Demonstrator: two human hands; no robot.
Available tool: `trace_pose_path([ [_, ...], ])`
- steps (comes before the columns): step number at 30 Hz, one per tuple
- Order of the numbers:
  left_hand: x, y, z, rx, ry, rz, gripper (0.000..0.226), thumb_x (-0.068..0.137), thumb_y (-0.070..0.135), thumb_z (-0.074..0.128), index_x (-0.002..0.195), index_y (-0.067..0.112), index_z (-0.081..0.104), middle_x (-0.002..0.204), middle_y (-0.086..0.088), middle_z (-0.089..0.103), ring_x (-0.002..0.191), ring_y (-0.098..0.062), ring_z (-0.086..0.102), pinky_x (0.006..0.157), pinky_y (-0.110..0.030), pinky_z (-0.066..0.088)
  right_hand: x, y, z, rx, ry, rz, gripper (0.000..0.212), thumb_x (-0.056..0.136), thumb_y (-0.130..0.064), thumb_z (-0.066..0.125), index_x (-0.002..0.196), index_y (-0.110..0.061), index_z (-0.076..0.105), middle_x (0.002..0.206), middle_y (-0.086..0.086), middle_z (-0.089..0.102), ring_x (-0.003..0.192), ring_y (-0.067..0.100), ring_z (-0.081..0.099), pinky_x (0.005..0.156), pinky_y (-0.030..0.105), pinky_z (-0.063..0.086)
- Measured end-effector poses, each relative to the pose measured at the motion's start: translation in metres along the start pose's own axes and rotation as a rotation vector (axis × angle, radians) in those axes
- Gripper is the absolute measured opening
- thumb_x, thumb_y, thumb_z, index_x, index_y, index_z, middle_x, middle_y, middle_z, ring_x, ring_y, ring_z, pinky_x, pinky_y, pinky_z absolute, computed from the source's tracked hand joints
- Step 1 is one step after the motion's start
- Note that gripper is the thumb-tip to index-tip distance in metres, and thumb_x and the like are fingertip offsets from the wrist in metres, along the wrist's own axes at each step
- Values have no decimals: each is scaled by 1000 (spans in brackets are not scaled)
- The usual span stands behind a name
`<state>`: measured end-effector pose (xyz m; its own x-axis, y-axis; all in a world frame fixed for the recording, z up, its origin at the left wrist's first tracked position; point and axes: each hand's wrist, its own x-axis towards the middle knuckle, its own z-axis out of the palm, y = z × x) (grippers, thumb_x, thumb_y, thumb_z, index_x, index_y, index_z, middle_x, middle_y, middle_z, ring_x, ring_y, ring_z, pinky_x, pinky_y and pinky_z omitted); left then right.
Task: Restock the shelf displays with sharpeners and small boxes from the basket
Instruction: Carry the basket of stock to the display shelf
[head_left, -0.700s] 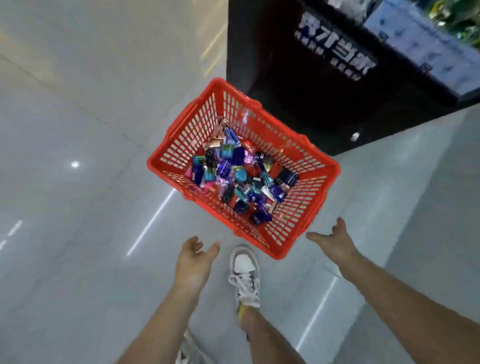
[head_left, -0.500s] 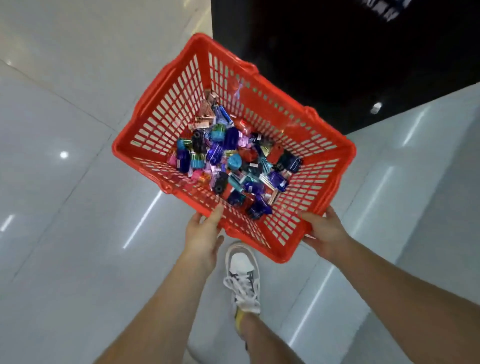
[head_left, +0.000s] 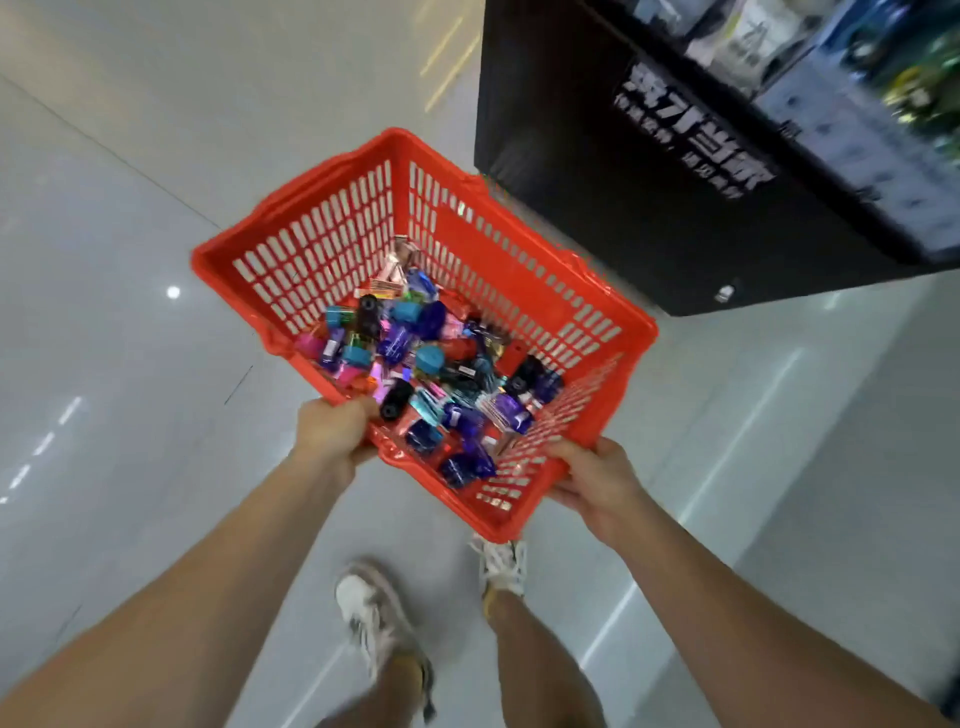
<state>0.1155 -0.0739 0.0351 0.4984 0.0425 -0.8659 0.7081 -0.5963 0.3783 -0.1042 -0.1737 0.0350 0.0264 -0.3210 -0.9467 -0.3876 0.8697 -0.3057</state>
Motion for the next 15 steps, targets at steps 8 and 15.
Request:
trace_pose_path([
  [8,-123,123,-194,-161,158,21,17,79,-8,56,82,8,61,75,-9,64,56,-20,61,41,-29,54,-160,-181,111,-630,43,-628,59,61,-25,79,112,-20,49,108,2,55,108,27,58,89,22,46],
  [15,-170,290,-330,-189,125,192,18,80,-9,55,74,8,60,54,-3,63,40,-12,58,41,-24,51,-260,-379,269,-1256,-8,-838,73,78,-22,76,143,-19,44,126,9,63,111,21,60,84,25,45],
])
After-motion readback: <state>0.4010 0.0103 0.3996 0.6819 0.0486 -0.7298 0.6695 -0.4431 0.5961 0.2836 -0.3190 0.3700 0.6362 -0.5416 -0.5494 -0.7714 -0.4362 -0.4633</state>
